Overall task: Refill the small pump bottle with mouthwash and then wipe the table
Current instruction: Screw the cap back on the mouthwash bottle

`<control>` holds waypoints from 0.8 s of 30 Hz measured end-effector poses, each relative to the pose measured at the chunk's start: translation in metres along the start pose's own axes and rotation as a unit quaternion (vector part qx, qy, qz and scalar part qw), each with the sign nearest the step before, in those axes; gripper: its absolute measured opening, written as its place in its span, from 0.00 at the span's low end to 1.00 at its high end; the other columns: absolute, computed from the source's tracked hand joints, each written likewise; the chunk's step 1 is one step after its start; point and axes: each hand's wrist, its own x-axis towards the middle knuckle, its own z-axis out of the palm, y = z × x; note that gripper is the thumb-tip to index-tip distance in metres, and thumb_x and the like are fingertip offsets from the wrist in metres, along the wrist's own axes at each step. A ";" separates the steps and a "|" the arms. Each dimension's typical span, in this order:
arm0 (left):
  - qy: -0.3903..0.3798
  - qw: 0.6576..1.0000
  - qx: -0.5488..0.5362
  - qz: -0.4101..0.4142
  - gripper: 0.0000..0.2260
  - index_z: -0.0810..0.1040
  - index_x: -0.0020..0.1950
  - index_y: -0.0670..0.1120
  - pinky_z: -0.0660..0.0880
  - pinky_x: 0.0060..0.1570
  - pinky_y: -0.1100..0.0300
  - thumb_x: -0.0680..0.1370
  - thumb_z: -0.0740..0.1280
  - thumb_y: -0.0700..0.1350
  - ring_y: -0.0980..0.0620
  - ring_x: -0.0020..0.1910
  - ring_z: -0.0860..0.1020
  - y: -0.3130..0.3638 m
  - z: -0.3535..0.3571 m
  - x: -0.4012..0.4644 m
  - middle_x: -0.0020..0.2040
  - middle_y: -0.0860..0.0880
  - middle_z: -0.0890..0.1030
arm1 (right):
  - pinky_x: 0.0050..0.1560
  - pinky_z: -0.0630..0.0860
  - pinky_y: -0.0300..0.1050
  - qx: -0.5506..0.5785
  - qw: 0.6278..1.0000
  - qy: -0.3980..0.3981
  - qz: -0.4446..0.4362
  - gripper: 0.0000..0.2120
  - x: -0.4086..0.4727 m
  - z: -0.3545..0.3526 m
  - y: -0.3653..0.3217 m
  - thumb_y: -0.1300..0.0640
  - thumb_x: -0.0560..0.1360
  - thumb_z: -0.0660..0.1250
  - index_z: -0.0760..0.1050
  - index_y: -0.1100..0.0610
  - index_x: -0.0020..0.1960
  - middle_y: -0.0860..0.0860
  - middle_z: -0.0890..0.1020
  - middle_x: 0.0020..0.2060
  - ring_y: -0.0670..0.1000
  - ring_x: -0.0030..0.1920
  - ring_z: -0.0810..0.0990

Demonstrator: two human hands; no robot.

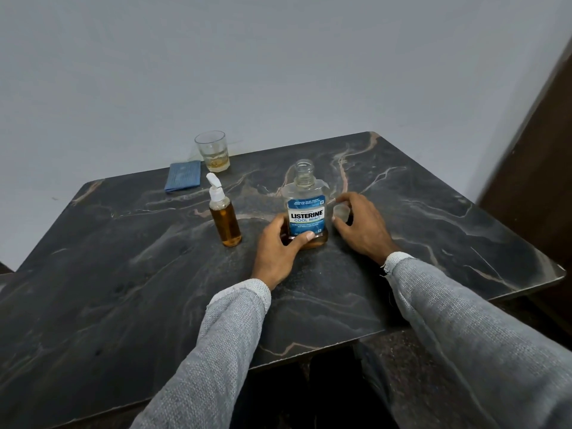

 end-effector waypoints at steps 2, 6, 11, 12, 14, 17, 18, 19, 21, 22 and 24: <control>-0.002 1.000 0.001 -0.001 0.17 0.72 0.59 0.57 0.71 0.46 0.74 0.73 0.73 0.48 0.69 0.52 0.75 0.001 0.000 0.000 0.54 0.62 0.77 | 0.59 0.77 0.52 0.056 0.998 0.022 0.006 0.14 -0.002 -0.002 -0.002 0.53 0.74 0.68 0.71 0.50 0.59 0.49 0.76 0.57 0.50 0.57 0.76; -0.001 1.000 0.003 0.000 0.17 0.73 0.60 0.55 0.71 0.45 0.77 0.74 0.73 0.47 0.69 0.52 0.75 0.003 -0.001 -0.001 0.56 0.60 0.78 | 0.53 0.80 0.44 0.175 0.984 0.031 -0.005 0.21 0.000 -0.014 -0.019 0.57 0.74 0.70 0.69 0.52 0.64 0.49 0.76 0.57 0.48 0.55 0.79; 0.000 1.000 0.001 -0.001 0.17 0.72 0.59 0.56 0.69 0.44 0.80 0.74 0.73 0.46 0.74 0.49 0.73 0.005 -0.001 -0.002 0.52 0.64 0.76 | 0.47 0.79 0.37 0.189 0.980 0.017 -0.066 0.26 0.009 -0.053 -0.050 0.55 0.72 0.74 0.66 0.50 0.65 0.46 0.76 0.56 0.43 0.53 0.78; -0.001 1.000 0.000 -0.002 0.17 0.72 0.58 0.57 0.70 0.44 0.80 0.74 0.73 0.45 0.73 0.49 0.74 0.005 -0.001 -0.002 0.52 0.64 0.76 | 0.47 0.79 0.37 0.185 0.980 0.015 -0.075 0.25 0.011 -0.062 -0.057 0.55 0.71 0.75 0.67 0.51 0.63 0.46 0.77 0.55 0.43 0.53 0.79; -0.001 1.000 -0.004 -0.003 0.17 0.72 0.58 0.56 0.71 0.45 0.76 0.73 0.73 0.45 0.69 0.51 0.75 0.005 -0.001 -0.002 0.53 0.63 0.77 | 0.47 0.79 0.38 0.173 0.981 0.002 -0.093 0.21 0.016 -0.080 -0.069 0.56 0.70 0.76 0.71 0.52 0.59 0.45 0.79 0.53 0.44 0.52 0.80; -0.003 1.000 -0.006 -0.003 0.17 0.73 0.59 0.56 0.72 0.51 0.71 0.73 0.73 0.45 0.67 0.53 0.75 0.003 -0.002 -0.002 0.55 0.59 0.78 | 0.45 0.76 0.36 0.129 0.982 -0.031 -0.133 0.17 0.025 -0.101 -0.087 0.56 0.71 0.76 0.75 0.52 0.57 0.45 0.81 0.51 0.42 0.50 0.80; -0.005 1.000 -0.007 -0.004 0.18 0.73 0.59 0.56 0.72 0.53 0.70 0.73 0.73 0.45 0.66 0.54 0.76 0.003 -0.002 -0.002 0.56 0.59 0.78 | 0.45 0.75 0.36 0.110 0.982 -0.043 -0.148 0.17 0.027 -0.107 -0.092 0.56 0.71 0.75 0.77 0.52 0.58 0.44 0.81 0.51 0.42 0.50 0.79; -0.006 1.000 -0.008 -0.005 0.18 0.72 0.59 0.56 0.71 0.53 0.70 0.73 0.73 0.45 0.65 0.54 0.76 0.002 -0.002 -0.002 0.57 0.58 0.78 | 0.45 0.75 0.35 0.092 0.981 -0.054 -0.162 0.17 0.029 -0.112 -0.098 0.56 0.71 0.75 0.78 0.52 0.58 0.44 0.81 0.52 0.42 0.50 0.79; -0.008 1.000 -0.010 -0.010 0.18 0.72 0.59 0.57 0.70 0.53 0.70 0.73 0.73 0.45 0.64 0.55 0.75 0.002 -0.001 -0.002 0.58 0.58 0.78 | 0.47 0.76 0.36 0.057 0.978 -0.076 -0.186 0.17 0.033 -0.119 -0.108 0.56 0.71 0.75 0.78 0.52 0.59 0.46 0.80 0.54 0.44 0.51 0.78; -0.009 1.000 -0.009 -0.012 0.18 0.71 0.59 0.57 0.70 0.53 0.69 0.73 0.73 0.45 0.63 0.56 0.75 0.002 -0.001 -0.002 0.59 0.58 0.78 | 0.48 0.76 0.37 0.040 0.975 -0.090 -0.199 0.18 0.035 -0.122 -0.113 0.56 0.71 0.75 0.79 0.52 0.60 0.47 0.79 0.54 0.44 0.51 0.77; -0.010 1.000 -0.007 -0.014 0.19 0.71 0.60 0.56 0.69 0.54 0.69 0.74 0.73 0.45 0.62 0.58 0.74 0.002 -0.001 -0.001 0.60 0.56 0.77 | 0.49 0.75 0.35 0.002 0.967 -0.126 -0.222 0.18 0.040 -0.124 -0.123 0.57 0.72 0.75 0.79 0.52 0.61 0.47 0.79 0.54 0.44 0.51 0.77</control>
